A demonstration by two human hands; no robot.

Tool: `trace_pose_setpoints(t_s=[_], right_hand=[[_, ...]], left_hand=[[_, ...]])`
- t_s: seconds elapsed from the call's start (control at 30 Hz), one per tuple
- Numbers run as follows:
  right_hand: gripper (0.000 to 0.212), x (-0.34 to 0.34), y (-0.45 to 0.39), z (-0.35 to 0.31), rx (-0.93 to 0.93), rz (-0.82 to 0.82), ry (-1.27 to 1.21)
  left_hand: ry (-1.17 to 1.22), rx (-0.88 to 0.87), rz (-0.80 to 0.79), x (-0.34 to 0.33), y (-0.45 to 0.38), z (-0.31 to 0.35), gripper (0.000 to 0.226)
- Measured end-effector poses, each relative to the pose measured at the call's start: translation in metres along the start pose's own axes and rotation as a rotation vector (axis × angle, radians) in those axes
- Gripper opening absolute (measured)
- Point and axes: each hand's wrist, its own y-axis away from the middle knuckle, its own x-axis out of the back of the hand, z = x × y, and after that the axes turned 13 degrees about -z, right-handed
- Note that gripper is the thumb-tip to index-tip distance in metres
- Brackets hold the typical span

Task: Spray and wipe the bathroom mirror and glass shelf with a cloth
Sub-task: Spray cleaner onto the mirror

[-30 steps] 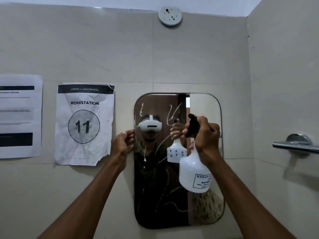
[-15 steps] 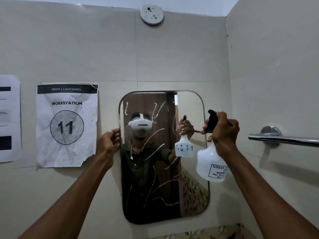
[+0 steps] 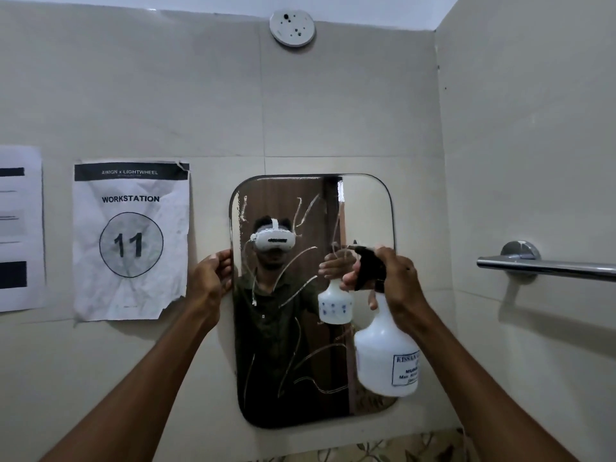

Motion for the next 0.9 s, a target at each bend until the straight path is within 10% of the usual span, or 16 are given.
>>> trace_pose_setpoints(t_s=[0.33, 0.9], right_hand=[[0.055, -0.019, 0.014, 0.034, -0.013, -0.027, 0.144], [0.051, 0.075, 0.018, 0.042, 0.014, 0.502, 0.115]], left_hand=[[-0.004, 0.017, 0.005, 0.009, 0.006, -0.016, 0.04], [-0.031, 0.01, 0.109, 0.013, -0.007, -0.045, 0.038]])
